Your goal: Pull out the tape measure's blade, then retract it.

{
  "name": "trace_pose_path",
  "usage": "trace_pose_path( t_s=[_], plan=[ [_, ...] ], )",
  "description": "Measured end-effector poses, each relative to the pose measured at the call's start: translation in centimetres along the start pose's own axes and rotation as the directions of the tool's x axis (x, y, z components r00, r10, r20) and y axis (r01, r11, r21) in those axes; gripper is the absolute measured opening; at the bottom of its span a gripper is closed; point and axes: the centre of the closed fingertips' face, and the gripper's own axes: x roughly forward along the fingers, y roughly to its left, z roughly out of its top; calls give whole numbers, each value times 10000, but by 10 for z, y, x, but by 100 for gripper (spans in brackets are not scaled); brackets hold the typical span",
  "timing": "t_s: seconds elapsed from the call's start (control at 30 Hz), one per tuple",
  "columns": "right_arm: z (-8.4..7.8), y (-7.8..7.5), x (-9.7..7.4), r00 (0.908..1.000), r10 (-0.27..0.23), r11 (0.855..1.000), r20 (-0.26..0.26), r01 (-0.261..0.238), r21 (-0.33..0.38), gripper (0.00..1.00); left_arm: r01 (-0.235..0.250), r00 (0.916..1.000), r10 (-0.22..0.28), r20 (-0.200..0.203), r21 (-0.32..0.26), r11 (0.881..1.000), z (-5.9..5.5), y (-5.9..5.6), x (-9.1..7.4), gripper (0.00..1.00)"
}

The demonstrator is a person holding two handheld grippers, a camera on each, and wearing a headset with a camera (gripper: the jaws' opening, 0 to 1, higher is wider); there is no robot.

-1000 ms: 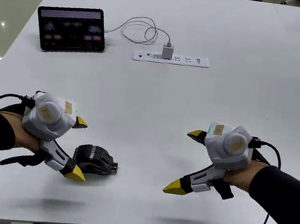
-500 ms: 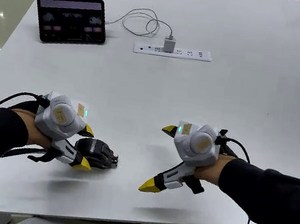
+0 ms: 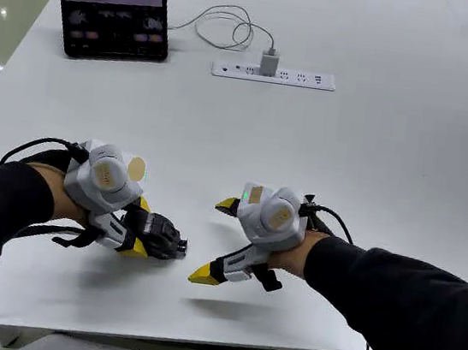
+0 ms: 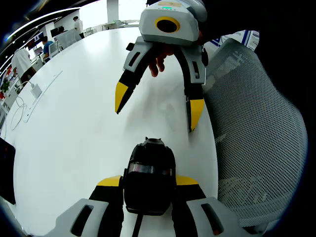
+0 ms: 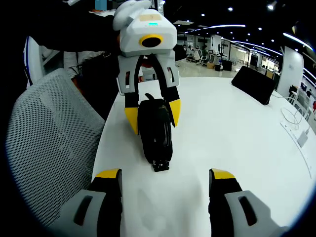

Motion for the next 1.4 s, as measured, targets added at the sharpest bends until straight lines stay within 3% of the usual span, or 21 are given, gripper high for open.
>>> trace_pose_path(
  t_s=[0.33,0.73,1.4],
  plan=[
    [-3,9,21,9980,472,9969,-421,-497,-615,31,-73,10000,73,60,-13,10000,0,-1,0,33],
    [-3,8,32,9973,433,9925,-593,-498,-1121,12,35,10000,-35,-9,16,10000,-1,-1,0,33],
    [-8,6,25,9957,545,9924,-751,-623,-1059,9,-14,10000,14,31,21,10000,-1,-1,-1,33]
  ],
)
